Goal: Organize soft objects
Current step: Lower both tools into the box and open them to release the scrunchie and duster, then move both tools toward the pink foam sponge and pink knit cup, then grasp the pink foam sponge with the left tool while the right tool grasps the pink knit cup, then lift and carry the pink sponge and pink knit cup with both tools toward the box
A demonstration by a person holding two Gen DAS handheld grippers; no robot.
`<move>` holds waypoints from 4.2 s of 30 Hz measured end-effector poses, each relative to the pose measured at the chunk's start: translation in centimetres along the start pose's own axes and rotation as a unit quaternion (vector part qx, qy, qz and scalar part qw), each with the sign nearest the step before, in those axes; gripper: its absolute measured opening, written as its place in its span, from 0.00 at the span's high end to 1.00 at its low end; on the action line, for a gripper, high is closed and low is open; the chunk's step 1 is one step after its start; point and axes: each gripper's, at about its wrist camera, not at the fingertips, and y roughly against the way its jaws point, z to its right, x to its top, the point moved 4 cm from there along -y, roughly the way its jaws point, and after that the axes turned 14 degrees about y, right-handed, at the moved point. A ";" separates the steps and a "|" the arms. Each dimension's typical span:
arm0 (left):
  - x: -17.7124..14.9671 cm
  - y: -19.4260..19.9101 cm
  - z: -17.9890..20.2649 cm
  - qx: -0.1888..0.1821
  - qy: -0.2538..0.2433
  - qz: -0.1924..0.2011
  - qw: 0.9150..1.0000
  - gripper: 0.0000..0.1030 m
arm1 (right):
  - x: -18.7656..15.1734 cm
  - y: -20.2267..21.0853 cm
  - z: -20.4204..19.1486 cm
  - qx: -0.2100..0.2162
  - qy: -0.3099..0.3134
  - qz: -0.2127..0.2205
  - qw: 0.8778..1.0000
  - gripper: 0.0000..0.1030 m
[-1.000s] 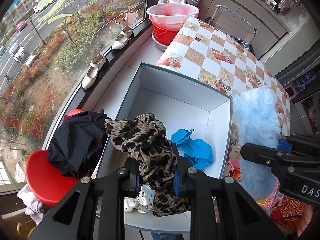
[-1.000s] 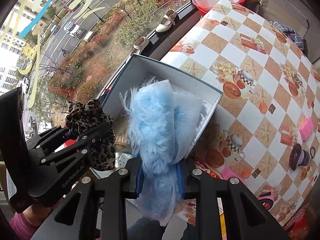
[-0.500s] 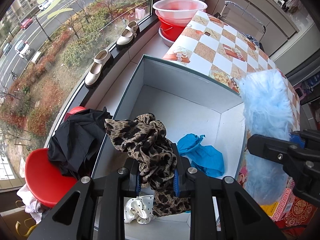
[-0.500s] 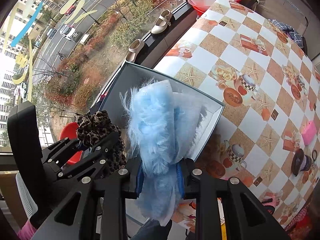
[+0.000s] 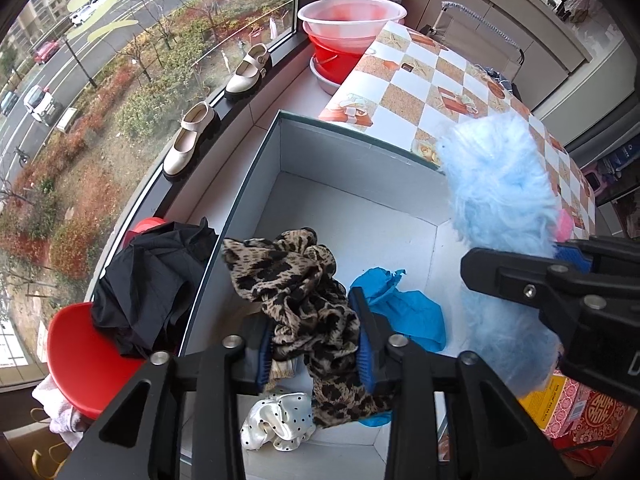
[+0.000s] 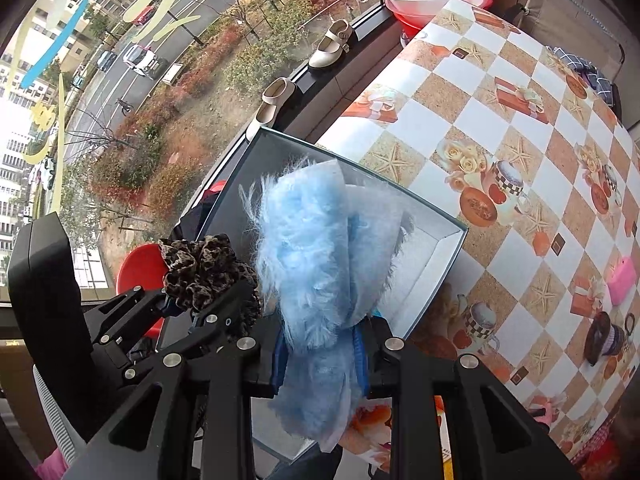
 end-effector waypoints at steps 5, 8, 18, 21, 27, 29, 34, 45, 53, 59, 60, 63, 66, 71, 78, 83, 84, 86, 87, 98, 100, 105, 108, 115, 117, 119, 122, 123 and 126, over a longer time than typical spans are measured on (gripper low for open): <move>0.0 1.2 0.3 -0.003 -0.016 0.031 0.999 0.17 | 0.3 0.3 0.1 -0.006 -0.007 0.005 1.000 0.26; 0.1 1.0 0.0 -0.008 -0.009 0.018 1.000 0.10 | 0.3 0.5 0.6 -0.005 -0.018 0.001 1.000 0.26; -0.7 2.6 1.7 -0.099 -0.006 -0.043 0.994 0.00 | -2.1 4.2 3.2 0.049 -0.105 0.023 0.993 0.01; -1.3 3.7 3.4 -0.136 -0.021 -0.066 0.988 0.00 | -3.4 6.5 4.2 0.076 -0.137 0.043 0.987 0.01; -2.8 5.7 8.8 -0.161 -0.083 -0.085 0.980 0.00 | -7.9 11.4 7.4 0.087 -0.194 0.071 0.975 0.01; -3.5 5.8 10.8 -0.164 -0.106 -0.093 0.976 0.00 | -10.1 12.8 9.1 0.085 -0.219 0.077 0.969 0.01; -5.7 4.2 15.5 -0.137 -0.160 -0.120 0.970 0.00 | -16.1 15.3 14.1 0.059 -0.279 0.080 0.955 0.01; -9.4 -4.9 22.0 -0.010 -0.271 -0.186 0.944 0.00 | -30.4 8.8 24.2 0.044 -0.428 -0.001 0.903 0.01; -10.3 -10.7 23.2 0.082 -0.339 -0.213 0.913 0.00 | -34.3 5.3 25.4 0.085 -0.457 -0.015 0.885 0.01; -11.3 -13.3 23.8 0.117 -0.370 -0.226 0.893 0.00 | -35.0 4.6 25.9 0.098 -0.463 -0.013 0.881 0.01; -10.9 -13.3 24.0 0.119 -0.371 -0.220 0.894 0.00 | -35.1 4.5 26.0 0.099 -0.464 -0.013 0.880 0.01; -8.4 -13.5 25.0 0.159 -0.376 -0.135 0.903 0.00 | -35.3 4.4 26.4 0.098 -0.467 -0.011 0.879 0.01; -6.1 -13.5 25.3 0.167 -0.336 -0.102 0.921 0.00 | -35.4 4.3 26.6 0.089 -0.466 -0.013 0.880 0.01; -6.3 -11.5 24.6 0.094 -0.297 -0.151 0.938 0.00 | -34.8 3.6 26.5 0.074 -0.443 -0.020 0.893 0.01; -9.9 -13.3 22.9 0.095 -0.276 -0.233 0.927 0.00 | -33.5 -1.2 26.6 0.056 -0.417 -0.047 0.906 0.01; -11.3 -14.7 22.4 0.098 -0.262 -0.260 0.924 0.00 | -33.0 -4.0 26.9 0.029 -0.403 -0.071 0.912 0.01; -10.9 -15.2 22.5 0.098 -0.259 -0.264 0.924 0.00 | -33.0 -4.4 26.9 0.025 -0.401 -0.075 0.913 0.01; -11.0 -15.7 22.4 0.101 -0.253 -0.270 0.923 0.00 | -32.9 -5.0 26.9 0.016 -0.393 -0.080 0.916 0.01; -11.1 -16.0 22.5 0.104 -0.250 -0.272 0.923 0.00 | -32.8 -5.2 26.9 0.011 -0.388 -0.083 0.918 0.01; -11.7 -18.8 22.0 0.144 -0.225 -0.276 0.923 0.00 | -32.0 -6.7 26.4 -0.047 -0.348 -0.100 0.931 0.01; -12.5 -19.2 23.8 0.137 -0.227 -0.279 0.923 0.00 | -31.9 -6.7 26.3 -0.048 -0.349 -0.096 0.931 0.01; -13.0 -19.6 26.9 0.127 -0.250 -0.264 0.923 0.08 | -32.1 -5.8 26.4 -0.048 -0.348 -0.077 0.933 0.05; -13.2 -19.1 28.1 0.115 -0.264 -0.258 0.922 0.22 | -32.3 -5.2 26.4 -0.052 -0.339 -0.075 0.936 0.26; -12.8 -18.1 29.4 0.104 -0.276 -0.234 0.926 0.28 | -32.6 -3.9 26.3 -0.042 -0.325 -0.058 0.943 0.54; -12.0 -17.0 29.4 0.096 -0.274 -0.220 0.931 0.28 | -32.9 -2.9 26.6 -0.039 -0.328 -0.045 0.943 0.54; -11.4 -16.1 29.7 0.090 -0.278 -0.203 0.934 0.28 | -33.0 -2.0 27.1 -0.038 -0.334 -0.034 0.941 0.54; -10.4 -14.8 30.2 0.079 -0.279 -0.186 0.939 0.28 | -33.2 -0.4 28.0 -0.041 -0.340 -0.023 0.939 0.54; -10.2 -14.4 30.4 0.074 -0.278 -0.181 0.940 0.28 | -33.2 0.5 28.1 -0.042 -0.341 -0.020 0.939 0.54; -10.0 -13.1 30.8 0.068 -0.282 -0.162 0.943 0.28 | -33.4 1.5 28.4 -0.048 -0.343 -0.017 0.938 0.54</move>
